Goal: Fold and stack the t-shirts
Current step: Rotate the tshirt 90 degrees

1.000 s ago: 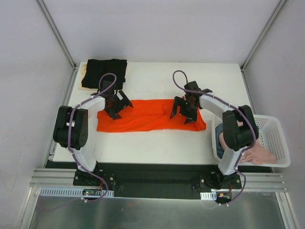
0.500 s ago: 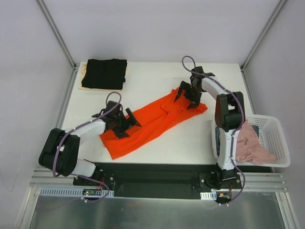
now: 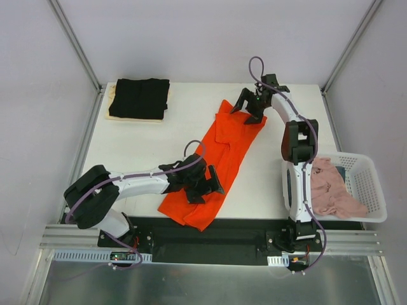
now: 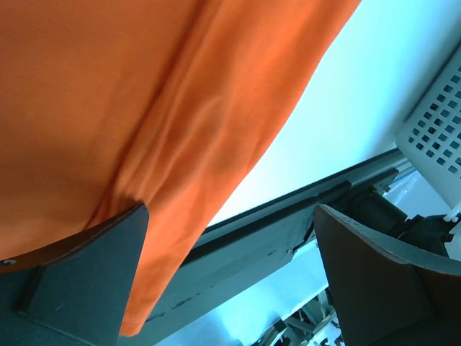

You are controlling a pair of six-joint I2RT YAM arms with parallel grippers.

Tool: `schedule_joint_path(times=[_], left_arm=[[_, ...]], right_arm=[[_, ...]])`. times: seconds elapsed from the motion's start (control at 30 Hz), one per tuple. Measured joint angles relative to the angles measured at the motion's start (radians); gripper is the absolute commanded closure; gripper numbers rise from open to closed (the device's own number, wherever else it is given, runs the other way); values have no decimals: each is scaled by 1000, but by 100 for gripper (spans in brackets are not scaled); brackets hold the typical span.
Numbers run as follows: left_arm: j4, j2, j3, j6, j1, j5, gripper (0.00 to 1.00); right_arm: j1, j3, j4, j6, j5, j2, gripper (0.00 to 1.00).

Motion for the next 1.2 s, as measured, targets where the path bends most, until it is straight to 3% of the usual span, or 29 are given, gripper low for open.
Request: schedule_joint_path(times=[0.17, 0.3, 0.4, 0.53, 0.7, 0.8, 1.0, 1.2], left_arm=[[-21, -45, 2, 27, -7, -42, 1], [-100, -171, 13, 92, -6, -145, 0], [-174, -282, 28, 134, -3, -244, 1], [-253, -453, 14, 169, 43, -358, 1], [-317, -644, -87, 190, 173, -414, 1], [-349, -682, -138, 190, 226, -419, 1], [-390, -690, -188, 188, 257, -423, 1], [-389, -600, -179, 196, 285, -429, 1]], right_arm=[[16, -111, -25, -92, 80, -137, 3], [77, -352, -43, -156, 206, -412, 3], [175, -561, -24, -164, 264, -636, 3], [332, -813, 34, -130, 274, -780, 3], [459, -880, 39, -79, 293, -681, 3], [481, -880, 39, -56, 303, -641, 3], [466, -798, 7, -43, 362, -538, 3], [392, -638, -71, -32, 422, -397, 3]])
